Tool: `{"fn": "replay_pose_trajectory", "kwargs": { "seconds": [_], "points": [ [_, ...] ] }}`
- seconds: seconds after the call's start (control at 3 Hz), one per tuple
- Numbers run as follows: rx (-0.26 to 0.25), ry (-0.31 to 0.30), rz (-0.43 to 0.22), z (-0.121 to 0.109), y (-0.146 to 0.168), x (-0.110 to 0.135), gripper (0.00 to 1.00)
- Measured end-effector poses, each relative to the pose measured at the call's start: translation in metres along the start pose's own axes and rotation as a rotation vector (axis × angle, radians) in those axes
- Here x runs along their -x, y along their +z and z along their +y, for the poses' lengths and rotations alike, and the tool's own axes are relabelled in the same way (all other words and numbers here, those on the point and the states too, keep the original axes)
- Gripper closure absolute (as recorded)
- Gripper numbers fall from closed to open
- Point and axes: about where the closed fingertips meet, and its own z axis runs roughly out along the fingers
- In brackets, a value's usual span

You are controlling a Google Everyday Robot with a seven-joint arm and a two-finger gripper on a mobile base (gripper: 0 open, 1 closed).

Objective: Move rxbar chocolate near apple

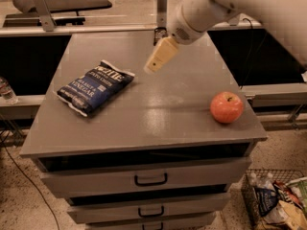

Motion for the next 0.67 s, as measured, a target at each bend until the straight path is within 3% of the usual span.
{"fn": "replay_pose_trajectory", "kwargs": {
  "seconds": [0.33, 0.67],
  "points": [
    [-0.065, 0.111, -0.062, -0.033, 0.057, 0.013, 0.00],
    [-0.157, 0.211, -0.122, -0.082, 0.095, 0.016, 0.00]
  ]
}}
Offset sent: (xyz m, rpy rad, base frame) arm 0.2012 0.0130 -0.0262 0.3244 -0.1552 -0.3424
